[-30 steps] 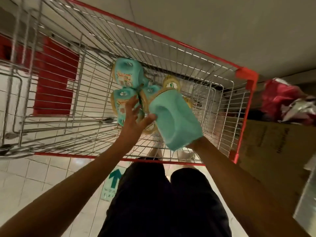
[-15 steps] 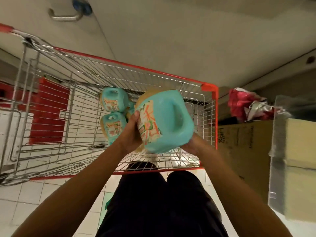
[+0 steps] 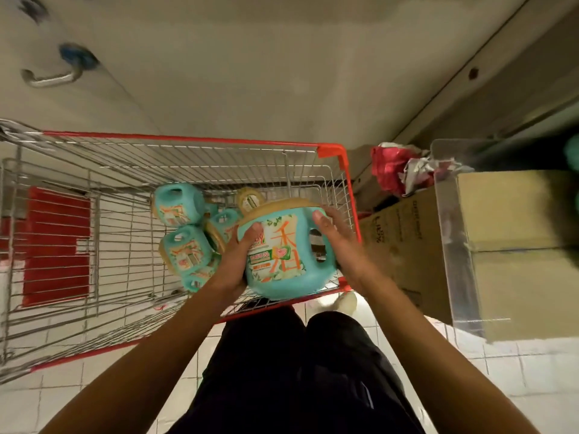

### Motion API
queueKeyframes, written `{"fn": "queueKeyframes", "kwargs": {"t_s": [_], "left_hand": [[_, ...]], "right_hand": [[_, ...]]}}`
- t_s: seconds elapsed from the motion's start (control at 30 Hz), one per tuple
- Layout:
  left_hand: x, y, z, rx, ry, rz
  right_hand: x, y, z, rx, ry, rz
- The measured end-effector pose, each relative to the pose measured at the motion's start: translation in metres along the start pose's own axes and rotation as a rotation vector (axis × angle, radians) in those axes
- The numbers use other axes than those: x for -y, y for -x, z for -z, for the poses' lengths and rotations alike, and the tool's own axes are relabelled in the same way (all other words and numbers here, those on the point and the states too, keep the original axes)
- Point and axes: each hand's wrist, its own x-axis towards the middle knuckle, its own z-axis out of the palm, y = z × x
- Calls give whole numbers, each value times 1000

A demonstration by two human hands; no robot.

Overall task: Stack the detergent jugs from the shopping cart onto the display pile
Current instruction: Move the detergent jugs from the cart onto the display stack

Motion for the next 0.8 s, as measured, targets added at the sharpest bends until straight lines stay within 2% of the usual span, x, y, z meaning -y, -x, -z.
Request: {"fn": "queueKeyframes", "kwargs": {"t_s": [0.17, 0.43, 0.63, 0.8], "left_hand": [[15, 9, -59, 29, -144, -95], [46, 28, -189, 100, -374, -189], [91, 39, -286, 286, -493, -345], [134, 41, -343, 437, -555, -398]], "right_hand": [[-9, 35, 44, -97, -18, 37], [-26, 90, 163, -235, -149, 106], [-58, 138, 255, -352, -194, 288], [-93, 166, 309, -499, -224, 358]]}}
